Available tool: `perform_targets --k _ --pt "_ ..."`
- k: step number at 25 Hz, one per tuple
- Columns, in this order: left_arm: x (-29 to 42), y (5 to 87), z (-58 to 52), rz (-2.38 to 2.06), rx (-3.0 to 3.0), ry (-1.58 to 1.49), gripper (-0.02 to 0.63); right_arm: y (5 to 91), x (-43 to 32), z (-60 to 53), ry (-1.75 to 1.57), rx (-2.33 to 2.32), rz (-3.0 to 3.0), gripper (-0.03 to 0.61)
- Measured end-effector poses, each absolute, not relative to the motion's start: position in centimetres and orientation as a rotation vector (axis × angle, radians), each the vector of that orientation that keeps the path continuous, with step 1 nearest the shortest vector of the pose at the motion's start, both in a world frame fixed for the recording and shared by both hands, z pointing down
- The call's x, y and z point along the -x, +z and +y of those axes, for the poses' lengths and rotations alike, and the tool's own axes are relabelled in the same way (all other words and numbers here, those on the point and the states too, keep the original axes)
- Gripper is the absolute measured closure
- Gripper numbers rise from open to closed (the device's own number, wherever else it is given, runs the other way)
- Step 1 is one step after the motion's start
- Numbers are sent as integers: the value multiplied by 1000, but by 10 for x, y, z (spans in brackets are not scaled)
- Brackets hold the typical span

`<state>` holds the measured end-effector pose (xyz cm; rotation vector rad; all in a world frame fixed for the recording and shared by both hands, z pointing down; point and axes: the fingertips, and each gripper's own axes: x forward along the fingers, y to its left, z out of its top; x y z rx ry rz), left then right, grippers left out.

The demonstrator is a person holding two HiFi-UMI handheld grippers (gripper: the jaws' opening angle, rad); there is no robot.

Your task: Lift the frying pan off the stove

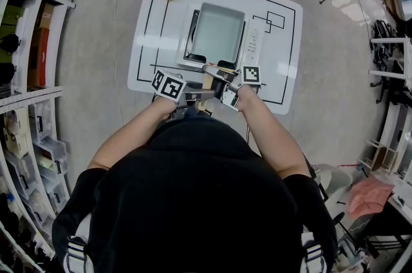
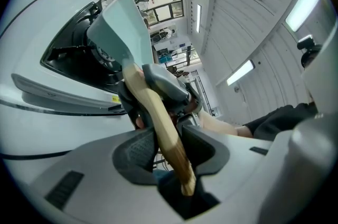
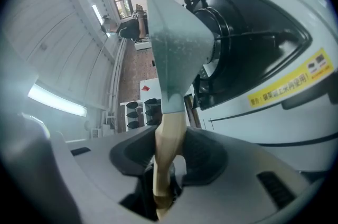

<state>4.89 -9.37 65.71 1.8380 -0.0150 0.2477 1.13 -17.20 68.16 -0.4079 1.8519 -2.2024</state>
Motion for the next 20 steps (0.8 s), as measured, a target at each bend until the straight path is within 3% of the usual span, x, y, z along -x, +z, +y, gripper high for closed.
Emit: perform_targets --k 20 --pt "-59 620 -96 -18 -1922 232 469 636 -20 -176 -2131 405 1956 439"
